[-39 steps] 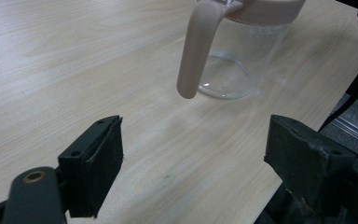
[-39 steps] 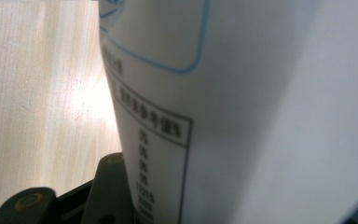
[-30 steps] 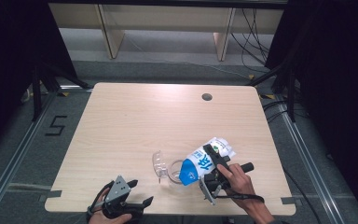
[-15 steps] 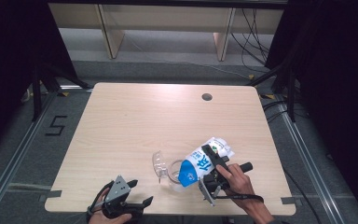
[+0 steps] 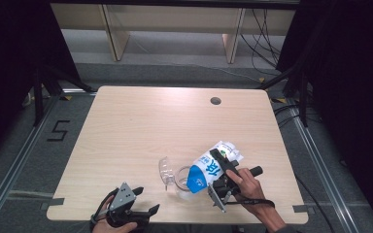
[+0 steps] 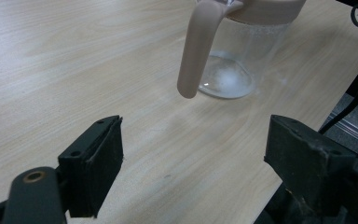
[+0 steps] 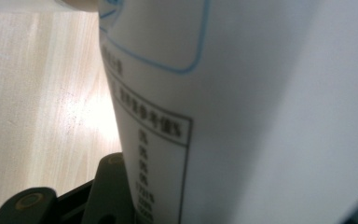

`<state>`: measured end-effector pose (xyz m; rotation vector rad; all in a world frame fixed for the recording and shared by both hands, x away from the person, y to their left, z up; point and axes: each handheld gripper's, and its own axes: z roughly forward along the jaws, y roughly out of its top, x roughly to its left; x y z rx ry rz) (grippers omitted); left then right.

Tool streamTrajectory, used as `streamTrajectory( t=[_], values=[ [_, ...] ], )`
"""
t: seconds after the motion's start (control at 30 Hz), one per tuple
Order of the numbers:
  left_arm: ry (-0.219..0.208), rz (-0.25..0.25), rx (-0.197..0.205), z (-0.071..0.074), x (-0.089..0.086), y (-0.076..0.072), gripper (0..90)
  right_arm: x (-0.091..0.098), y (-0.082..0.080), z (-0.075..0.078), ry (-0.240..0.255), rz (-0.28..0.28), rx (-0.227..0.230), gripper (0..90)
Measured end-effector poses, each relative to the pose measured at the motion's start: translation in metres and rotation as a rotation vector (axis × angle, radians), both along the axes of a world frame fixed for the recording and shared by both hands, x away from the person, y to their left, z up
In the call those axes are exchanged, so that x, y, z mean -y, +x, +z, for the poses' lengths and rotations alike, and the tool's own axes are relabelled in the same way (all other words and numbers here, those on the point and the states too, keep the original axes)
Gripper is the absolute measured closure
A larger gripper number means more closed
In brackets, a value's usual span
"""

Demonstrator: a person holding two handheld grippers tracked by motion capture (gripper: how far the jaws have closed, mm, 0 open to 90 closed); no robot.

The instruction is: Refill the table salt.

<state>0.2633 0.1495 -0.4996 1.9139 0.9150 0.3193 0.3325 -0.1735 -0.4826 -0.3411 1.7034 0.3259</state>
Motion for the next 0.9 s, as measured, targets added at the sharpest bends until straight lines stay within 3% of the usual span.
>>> streamTrajectory(
  t=[0.07,0.1,0.23,0.3,0.5,0.67,0.77,0.9],
  values=[
    [0.001,-0.001,0.002,0.0,0.0,0.0,18.6,0.0015,0.0026,0.0013,-0.017,0.014,0.012,55.4],
    [-0.001,0.0,0.0,-0.0001,0.0002,0.0001,18.6,0.0038,0.0032,-0.0006,0.011,0.01,0.008,55.4],
    [0.003,-0.006,0.0,0.0,0.0,0.0004,18.6,0.0036,0.0031,-0.0002,0.004,0.013,0.003,55.4],
    [0.002,-0.001,-0.002,0.0001,-0.0002,0.0002,18.6,0.0025,0.0043,0.0024,-0.025,0.044,0.034,55.4],
    [0.008,-0.013,0.011,0.0004,-0.0008,0.001,18.7,0.0013,0.0041,0.0011,-0.035,0.037,0.038,55.4],
    [-0.001,-0.001,-0.001,0.0,0.0001,0.0002,18.6,0.0016,0.0044,0.0028,-0.05,0.05,0.058,55.4],
    [-0.002,0.001,-0.001,0.0,-0.0002,0.0002,18.6,0.0022,0.004,0.001,-0.03,0.035,0.041,55.4],
    [-0.001,-0.001,-0.001,0.0001,0.0,0.0001,18.6,0.0019,0.0044,0.0018,-0.058,0.044,0.067,55.4]
  ],
)
